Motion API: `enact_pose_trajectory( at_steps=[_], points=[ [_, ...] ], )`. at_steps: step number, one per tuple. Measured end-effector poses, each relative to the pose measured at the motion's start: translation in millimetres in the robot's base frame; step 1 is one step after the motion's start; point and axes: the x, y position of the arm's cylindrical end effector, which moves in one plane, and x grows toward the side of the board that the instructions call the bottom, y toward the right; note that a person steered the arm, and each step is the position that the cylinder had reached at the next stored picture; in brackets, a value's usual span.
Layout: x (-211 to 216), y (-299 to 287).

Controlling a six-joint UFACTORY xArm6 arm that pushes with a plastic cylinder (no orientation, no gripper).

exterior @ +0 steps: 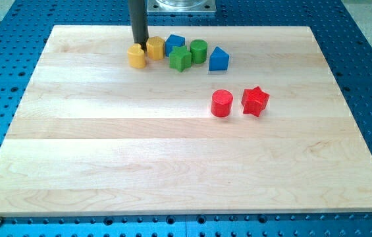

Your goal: Place the red blocks and heart in a horizontal line

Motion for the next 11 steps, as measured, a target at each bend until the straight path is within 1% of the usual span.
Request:
enact_pose_trajectory(
  at_steps=[1,2,3,4,5,6,7,8,9,10,11],
  points=[
    [98,-16],
    [74,-44],
    [81,-91],
    [109,-74],
    [128,-3],
    [134,-82],
    [155,-30],
    [156,60],
    [168,6],
    [196,-51],
    [142,-109]
  ],
)
